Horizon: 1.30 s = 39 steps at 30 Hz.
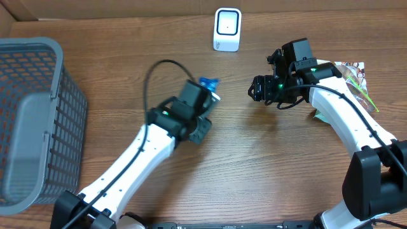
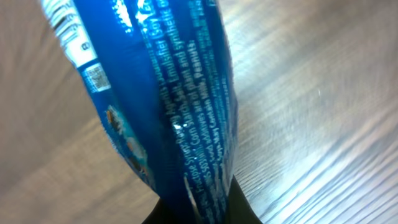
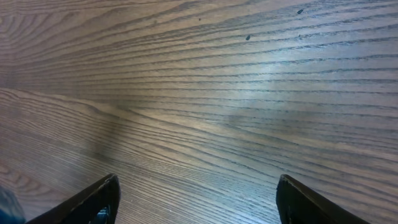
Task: Scan the item barcode
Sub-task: 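Lift the blue bar and carry it to the white scanner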
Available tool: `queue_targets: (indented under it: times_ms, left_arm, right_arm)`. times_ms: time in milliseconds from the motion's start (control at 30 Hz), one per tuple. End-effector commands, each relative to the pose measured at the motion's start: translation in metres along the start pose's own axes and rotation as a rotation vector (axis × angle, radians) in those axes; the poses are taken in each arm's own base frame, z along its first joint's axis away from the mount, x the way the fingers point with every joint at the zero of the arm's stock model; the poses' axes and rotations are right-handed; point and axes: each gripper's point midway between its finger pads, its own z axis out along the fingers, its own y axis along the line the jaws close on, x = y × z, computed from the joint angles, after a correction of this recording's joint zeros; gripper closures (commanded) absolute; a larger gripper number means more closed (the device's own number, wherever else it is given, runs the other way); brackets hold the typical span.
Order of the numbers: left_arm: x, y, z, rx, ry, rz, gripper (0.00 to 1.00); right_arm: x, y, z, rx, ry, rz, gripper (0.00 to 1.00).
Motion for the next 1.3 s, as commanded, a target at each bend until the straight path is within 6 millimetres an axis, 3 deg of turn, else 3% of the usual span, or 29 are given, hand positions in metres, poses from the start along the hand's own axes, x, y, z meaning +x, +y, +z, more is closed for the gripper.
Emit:
queue_targets:
  times_ms: [0,100,233,433,667,867,1067,1267]
  left_arm:
    - [-0.017,0.001,-0.012,-0.113,-0.018,0.387,0.96]
    - [-0.031,-0.003,-0.018,-0.192,-0.05,0.522,0.96]
    - [-0.052,0.0,-0.032,-0.292,-0.119,0.543,0.96]
    - [-0.063,0.001,-0.057,-0.302,-0.213,0.515,0.96]
    - [-0.079,-0.004,-0.117,-0.274,-0.436,0.477,0.96]
    - [-0.086,0.007,-0.172,-0.343,-0.594,0.446,0.96]
    - [-0.089,0.021,-0.205,-0.452,-0.666,0.467,0.96]
    - [-0.093,0.022,-0.215,-0.487,-0.693,0.508,0.96]
  right_arm:
    - [-0.014,0.008,-0.018,-0.006,-0.065,-0.028,0.19]
    - [-0.015,0.005,-0.019,-0.004,-0.066,-0.022,0.2]
    - [-0.015,0.004,-0.019,-0.003,-0.067,-0.021,0.2]
    - [-0.015,0.004,-0.019,-0.003,-0.069,-0.02,0.2]
    - [-0.017,0.002,-0.02,-0.002,-0.075,-0.015,0.2]
    - [-0.017,0.002,-0.02,-0.002,-0.074,-0.015,0.2]
    - [-0.015,0.0,-0.017,-0.002,-0.073,-0.014,0.2]
    - [-0.013,-0.001,-0.015,0.0,-0.065,-0.012,0.19]
